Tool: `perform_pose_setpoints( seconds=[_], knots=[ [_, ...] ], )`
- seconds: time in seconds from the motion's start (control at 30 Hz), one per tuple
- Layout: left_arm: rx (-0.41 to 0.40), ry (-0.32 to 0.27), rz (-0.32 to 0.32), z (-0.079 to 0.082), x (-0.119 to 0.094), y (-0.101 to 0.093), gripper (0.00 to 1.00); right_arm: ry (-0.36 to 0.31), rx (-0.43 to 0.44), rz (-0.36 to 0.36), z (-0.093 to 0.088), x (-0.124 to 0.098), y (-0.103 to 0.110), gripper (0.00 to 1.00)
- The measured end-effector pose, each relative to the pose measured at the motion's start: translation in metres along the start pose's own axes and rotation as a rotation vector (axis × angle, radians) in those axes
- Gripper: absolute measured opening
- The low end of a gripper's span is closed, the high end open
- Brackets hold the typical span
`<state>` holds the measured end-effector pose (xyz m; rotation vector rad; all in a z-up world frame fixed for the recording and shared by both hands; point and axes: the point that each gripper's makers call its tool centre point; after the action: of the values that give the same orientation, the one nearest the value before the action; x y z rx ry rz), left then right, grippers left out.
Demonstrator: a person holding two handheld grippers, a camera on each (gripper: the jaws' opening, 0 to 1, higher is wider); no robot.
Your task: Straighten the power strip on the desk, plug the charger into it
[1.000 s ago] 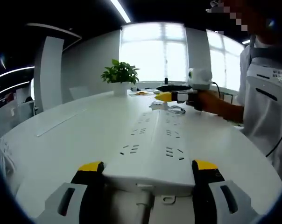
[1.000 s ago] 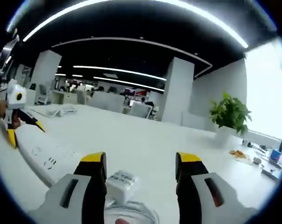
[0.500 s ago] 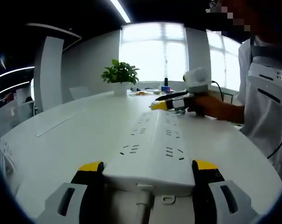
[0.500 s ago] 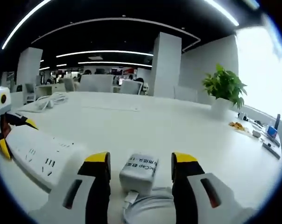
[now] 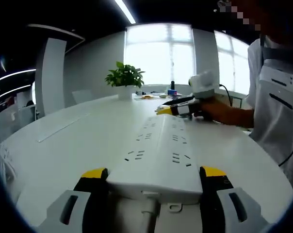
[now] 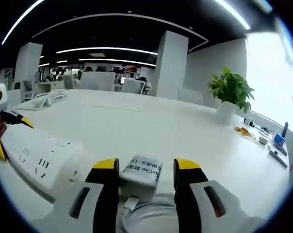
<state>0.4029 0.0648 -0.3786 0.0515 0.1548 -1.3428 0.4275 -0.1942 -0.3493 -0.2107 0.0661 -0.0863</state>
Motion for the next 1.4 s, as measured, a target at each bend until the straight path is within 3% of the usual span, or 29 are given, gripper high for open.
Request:
perform_pose_setpoints(
  seconds=[0.1,0.3,0.4,0.67,1.0,1.17,1.23,1.3,1.4],
  knots=[
    [0.000,0.000,0.000,0.000,0.000,0.000,0.77,0.010,0.056,0.037,-0.002,-0.001,0.004,0.35],
    [0.000,0.000,0.001,0.000,-0.001,0.000,0.77,0.012,0.057,0.061,-0.003,-0.002,0.005,0.32],
    [0.000,0.000,0.001,0.000,-0.001,0.000,0.77,0.005,0.039,0.157,-0.002,-0.003,0.012,0.31],
    [0.000,0.000,0.001,0.000,-0.001,-0.001,0.77,-0.014,0.133,0.425,-0.001,-0.004,0.020,0.29],
    [0.000,0.000,0.001,0.000,-0.001,-0.001,0.77,-0.062,0.088,0.750,0.001,-0.009,0.030,0.29],
    [0.000,0.001,0.002,0.001,-0.001,-0.001,0.77,-0.057,0.121,0.786,0.001,-0.007,0.030,0.29],
    [0.000,0.001,0.002,0.001,-0.001,-0.001,0.77,-0.053,0.095,0.797,0.002,-0.008,0.032,0.29],
    [0.000,0.000,0.002,0.001,-0.001,-0.001,0.77,-0.012,0.135,0.724,0.002,-0.006,0.027,0.34],
    [0.000,0.000,0.002,0.001,-0.001,-0.001,0.77,-0.014,0.287,0.603,0.013,-0.006,0.024,0.43]
  ],
)
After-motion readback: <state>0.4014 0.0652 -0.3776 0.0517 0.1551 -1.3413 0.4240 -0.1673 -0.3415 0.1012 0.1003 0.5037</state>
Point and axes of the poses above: the point that each gripper's makers call its tool centre point, and the gripper's own axes: x roughly forward along the fingers, y roughly to its left, z roughly out of its top, and after that the axes turned 13 degrees about -y, right-handed
